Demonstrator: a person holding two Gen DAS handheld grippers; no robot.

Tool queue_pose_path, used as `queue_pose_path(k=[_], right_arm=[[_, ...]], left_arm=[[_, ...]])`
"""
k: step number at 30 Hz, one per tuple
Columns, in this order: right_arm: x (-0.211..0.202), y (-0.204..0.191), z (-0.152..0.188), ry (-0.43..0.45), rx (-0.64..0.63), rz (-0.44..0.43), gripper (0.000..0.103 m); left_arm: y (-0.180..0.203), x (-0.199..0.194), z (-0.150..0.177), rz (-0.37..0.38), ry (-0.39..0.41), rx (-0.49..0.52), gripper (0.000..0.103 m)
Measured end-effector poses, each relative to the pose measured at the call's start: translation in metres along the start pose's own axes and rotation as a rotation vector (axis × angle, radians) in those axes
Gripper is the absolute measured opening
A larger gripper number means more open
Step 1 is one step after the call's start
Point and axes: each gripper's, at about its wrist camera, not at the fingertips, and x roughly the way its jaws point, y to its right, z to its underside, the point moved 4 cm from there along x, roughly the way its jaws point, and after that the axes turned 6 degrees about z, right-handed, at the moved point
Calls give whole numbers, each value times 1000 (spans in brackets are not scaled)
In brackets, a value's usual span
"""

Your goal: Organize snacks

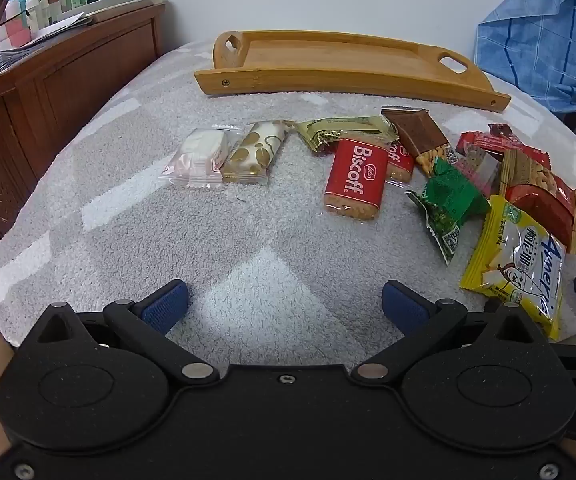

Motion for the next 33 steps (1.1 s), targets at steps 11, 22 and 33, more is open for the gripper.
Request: queue_pose_path(k=[11,22,33], right_arm=[[2,-2,-1,2,-8,1,103],[2,-2,-1,-5,-11,1,103],[2,-2,-1,-5,-12,2,103]], left_arm=[[0,0,0,-1,-6,-1,103],[0,0,0,0,-7,-1,103],[0,0,0,0,-7,-2,103]])
